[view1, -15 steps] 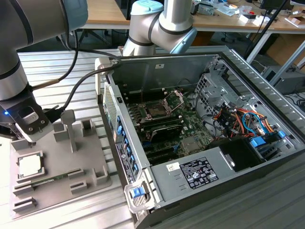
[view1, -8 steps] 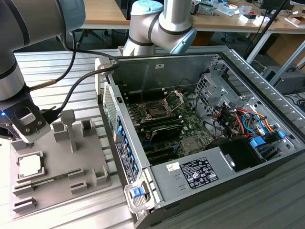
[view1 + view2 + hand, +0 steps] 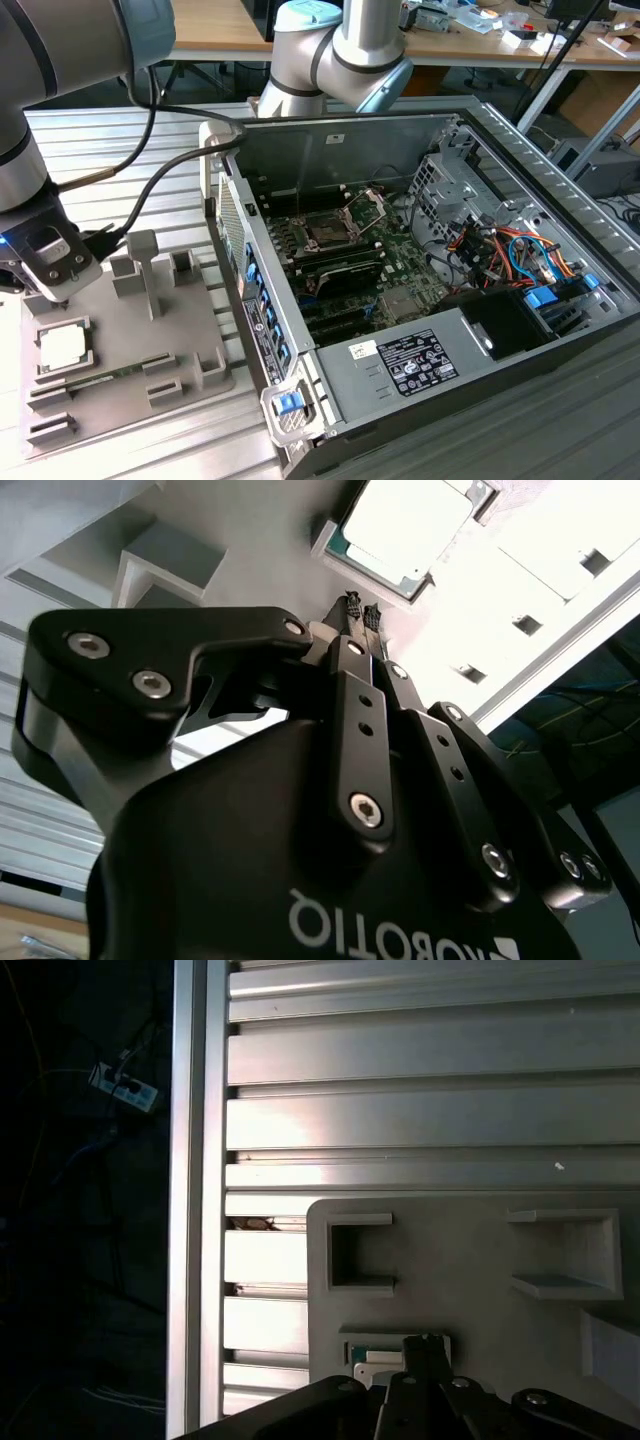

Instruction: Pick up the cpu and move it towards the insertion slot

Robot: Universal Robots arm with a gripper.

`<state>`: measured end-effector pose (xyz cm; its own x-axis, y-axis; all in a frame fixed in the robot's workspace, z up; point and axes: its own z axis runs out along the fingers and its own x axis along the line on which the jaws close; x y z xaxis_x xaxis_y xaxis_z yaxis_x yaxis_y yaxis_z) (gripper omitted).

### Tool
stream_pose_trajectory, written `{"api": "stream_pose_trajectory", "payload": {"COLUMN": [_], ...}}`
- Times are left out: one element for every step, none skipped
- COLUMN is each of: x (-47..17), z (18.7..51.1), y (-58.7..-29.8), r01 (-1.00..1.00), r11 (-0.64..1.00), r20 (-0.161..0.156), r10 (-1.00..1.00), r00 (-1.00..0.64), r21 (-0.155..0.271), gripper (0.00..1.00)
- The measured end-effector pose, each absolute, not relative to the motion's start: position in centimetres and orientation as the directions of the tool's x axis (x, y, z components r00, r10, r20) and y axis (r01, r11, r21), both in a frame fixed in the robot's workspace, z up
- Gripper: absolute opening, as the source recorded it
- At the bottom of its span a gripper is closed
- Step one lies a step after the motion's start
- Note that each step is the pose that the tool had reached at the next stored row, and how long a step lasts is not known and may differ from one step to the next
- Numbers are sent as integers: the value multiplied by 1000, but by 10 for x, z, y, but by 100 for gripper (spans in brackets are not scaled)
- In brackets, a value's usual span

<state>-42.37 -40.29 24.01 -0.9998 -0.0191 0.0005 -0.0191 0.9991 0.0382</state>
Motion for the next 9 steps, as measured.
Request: {"api": "stream_pose_trajectory", "payload": {"x": [-424, -425, -425, -426, -426, -427, -427, -428, -429], "z": [240, 240, 239, 239, 239, 239, 239, 238, 238], "y": [-403, -403, -403, -403, -403, -403, -403, -403, -403], "r01": [-19, -19, -19, -19, -19, -19, -19, -19, -19], "r11": [999, 999, 999, 999, 999, 999, 999, 999, 999], "r20": [1, 0, 1, 0, 0, 0, 1, 0, 0], "r10": [-19, -19, -19, -19, -19, -19, -19, -19, -19], "r00": [-1000, -1000, -1000, -1000, -1000, -1000, -1000, -1000, -1000], "r21": [38, 38, 38, 38, 38, 38, 38, 38, 38], "gripper": [11, 11, 11, 11, 11, 11, 11, 11, 11]}}
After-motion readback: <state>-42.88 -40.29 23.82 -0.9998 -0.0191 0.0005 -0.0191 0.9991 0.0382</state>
